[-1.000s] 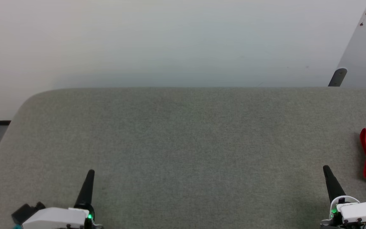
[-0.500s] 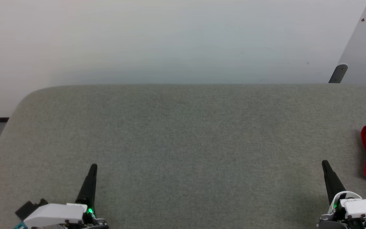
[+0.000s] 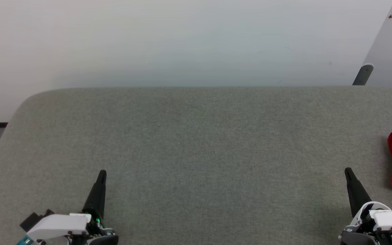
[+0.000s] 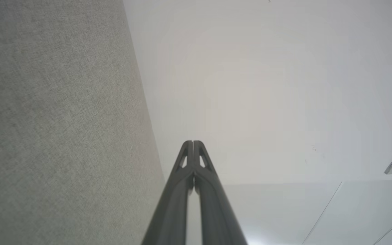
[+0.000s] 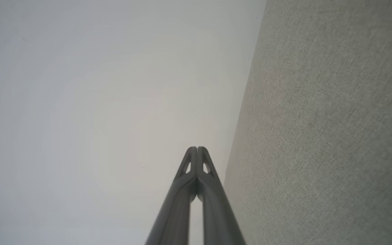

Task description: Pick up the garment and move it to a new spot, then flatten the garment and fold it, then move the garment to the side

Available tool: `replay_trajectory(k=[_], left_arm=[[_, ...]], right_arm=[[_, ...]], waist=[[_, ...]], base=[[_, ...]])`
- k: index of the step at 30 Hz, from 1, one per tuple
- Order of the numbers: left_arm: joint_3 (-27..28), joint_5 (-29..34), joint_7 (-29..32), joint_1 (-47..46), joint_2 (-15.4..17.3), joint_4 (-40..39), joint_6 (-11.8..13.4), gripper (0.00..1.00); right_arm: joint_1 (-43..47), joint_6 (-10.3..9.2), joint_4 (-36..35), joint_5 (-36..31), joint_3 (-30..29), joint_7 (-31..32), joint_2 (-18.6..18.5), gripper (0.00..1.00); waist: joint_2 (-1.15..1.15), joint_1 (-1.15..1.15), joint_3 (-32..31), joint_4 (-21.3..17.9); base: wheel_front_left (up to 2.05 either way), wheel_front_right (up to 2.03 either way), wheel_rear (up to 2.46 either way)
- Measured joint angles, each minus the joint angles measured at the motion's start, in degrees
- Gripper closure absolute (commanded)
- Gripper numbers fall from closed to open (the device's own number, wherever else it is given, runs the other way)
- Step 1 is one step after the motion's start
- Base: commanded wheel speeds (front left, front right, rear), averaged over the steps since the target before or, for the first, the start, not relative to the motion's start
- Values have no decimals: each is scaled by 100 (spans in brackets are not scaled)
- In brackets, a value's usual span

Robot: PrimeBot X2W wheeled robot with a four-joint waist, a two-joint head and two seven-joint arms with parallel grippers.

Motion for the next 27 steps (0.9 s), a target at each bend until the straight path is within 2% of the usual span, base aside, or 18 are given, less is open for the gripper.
replay_trajectory(k=[7, 27], left_arm=[[21, -213, 57, -39, -43, -2, -16, 100], [20, -213, 57, -44, -47, -2, -16, 100]], right_arm=[[-43, 0, -19, 243, -21, 53, 18, 100], [-64, 0, -29, 245, -23, 53, 20, 100]], waist=[[0, 0, 38, -5], [0, 0, 37, -5]], base=[[0, 0, 0], [0, 0, 0]])
